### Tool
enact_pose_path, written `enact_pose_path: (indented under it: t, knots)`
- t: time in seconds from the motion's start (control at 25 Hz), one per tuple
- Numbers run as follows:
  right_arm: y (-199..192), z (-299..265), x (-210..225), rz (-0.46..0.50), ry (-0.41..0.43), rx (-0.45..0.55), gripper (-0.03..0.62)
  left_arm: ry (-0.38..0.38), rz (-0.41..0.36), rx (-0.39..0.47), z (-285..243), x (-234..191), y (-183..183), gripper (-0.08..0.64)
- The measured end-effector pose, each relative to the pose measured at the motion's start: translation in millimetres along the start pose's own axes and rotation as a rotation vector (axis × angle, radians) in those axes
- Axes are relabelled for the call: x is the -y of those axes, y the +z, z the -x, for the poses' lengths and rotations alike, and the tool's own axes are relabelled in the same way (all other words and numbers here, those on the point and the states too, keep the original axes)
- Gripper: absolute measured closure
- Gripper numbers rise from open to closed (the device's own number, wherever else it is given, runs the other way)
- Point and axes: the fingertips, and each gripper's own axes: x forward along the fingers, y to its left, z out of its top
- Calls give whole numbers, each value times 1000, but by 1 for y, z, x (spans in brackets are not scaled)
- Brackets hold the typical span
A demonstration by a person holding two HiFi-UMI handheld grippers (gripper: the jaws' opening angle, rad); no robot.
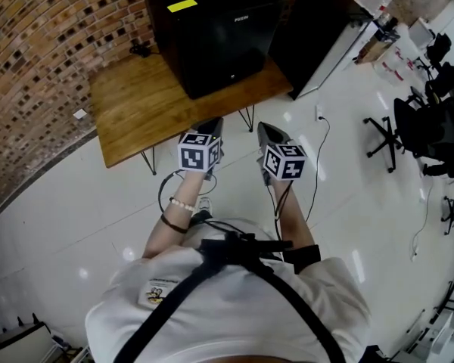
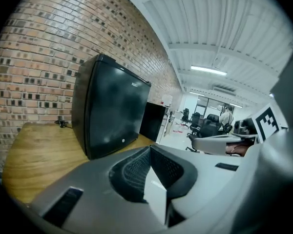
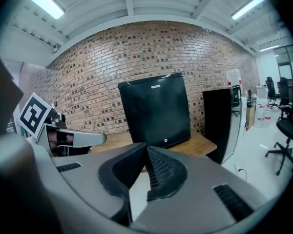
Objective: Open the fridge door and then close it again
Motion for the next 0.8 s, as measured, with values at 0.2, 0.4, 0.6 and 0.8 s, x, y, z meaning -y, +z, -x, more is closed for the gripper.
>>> enact_pose_path:
  t: [0.2, 0.4, 0.6, 0.8]
  knots:
    - [-18, 24, 24, -63, -32, 3, 582, -17, -19, -13, -2, 29, -10, 558]
    - [-17, 34, 30, -59, -37, 10, 583, -23, -17, -21, 1, 44, -19, 558]
    - [-13, 34, 28, -64, -22, 15, 583, -20, -8, -10, 5, 47, -20, 558]
    - [-13, 31, 21, -56, -6, 16, 583, -21, -10, 2, 9, 45, -18, 558]
